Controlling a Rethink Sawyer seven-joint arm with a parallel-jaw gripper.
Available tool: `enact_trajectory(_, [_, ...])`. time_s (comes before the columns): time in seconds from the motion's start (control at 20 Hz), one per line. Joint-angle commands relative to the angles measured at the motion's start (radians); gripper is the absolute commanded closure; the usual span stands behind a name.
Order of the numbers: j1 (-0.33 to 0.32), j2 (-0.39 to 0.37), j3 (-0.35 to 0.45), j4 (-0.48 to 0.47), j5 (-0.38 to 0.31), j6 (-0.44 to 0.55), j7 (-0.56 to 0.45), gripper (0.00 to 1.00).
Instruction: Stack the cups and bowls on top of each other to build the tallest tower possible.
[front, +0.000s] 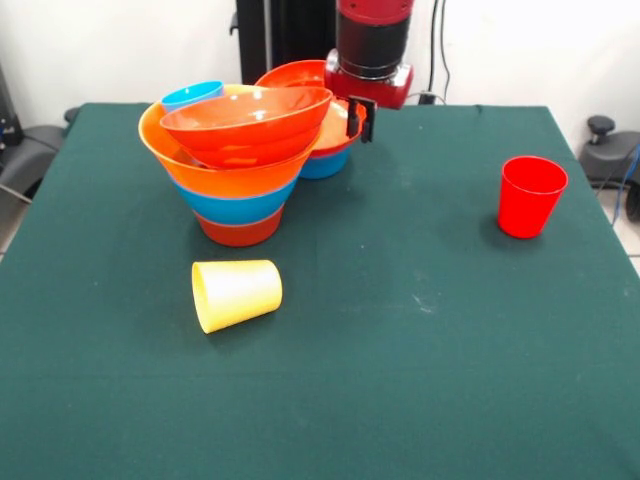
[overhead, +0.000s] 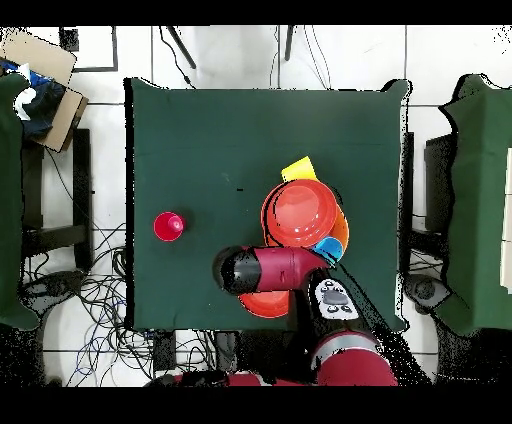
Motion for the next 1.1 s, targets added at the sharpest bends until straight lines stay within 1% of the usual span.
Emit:
enact_trajectory(0.05, [0.056,-0.039,0.006,-0.036,0.023,-0.045,0.127,1.00])
enact_trajectory(0.2, [0.095,-0.134,-0.001,0.024,0.079,0.030,0.171,1.00])
enact_trajectory(0.3, [0.118,-0.175,-0.006,0.045,0.116,0.072,0.191,1.00])
enact_trajectory(0.4, [0.129,-0.203,-0.009,0.066,0.143,0.092,0.195,1.00])
enact_trajectory(0.5, [0.142,-0.227,-0.018,0.077,0.163,0.108,0.193,1.00])
enact_trajectory(0.65, [0.154,-0.233,-0.033,0.082,0.181,0.105,0.180,1.00])
enact_trajectory(0.8, [0.181,-0.235,-0.057,0.075,0.201,0.103,0.185,1.00])
enact_trajectory(0.95, [0.204,-0.254,-0.070,0.078,0.226,0.120,0.188,1.00])
enact_trajectory(1.1, [0.232,-0.293,-0.078,0.083,0.268,0.160,0.198,1.00])
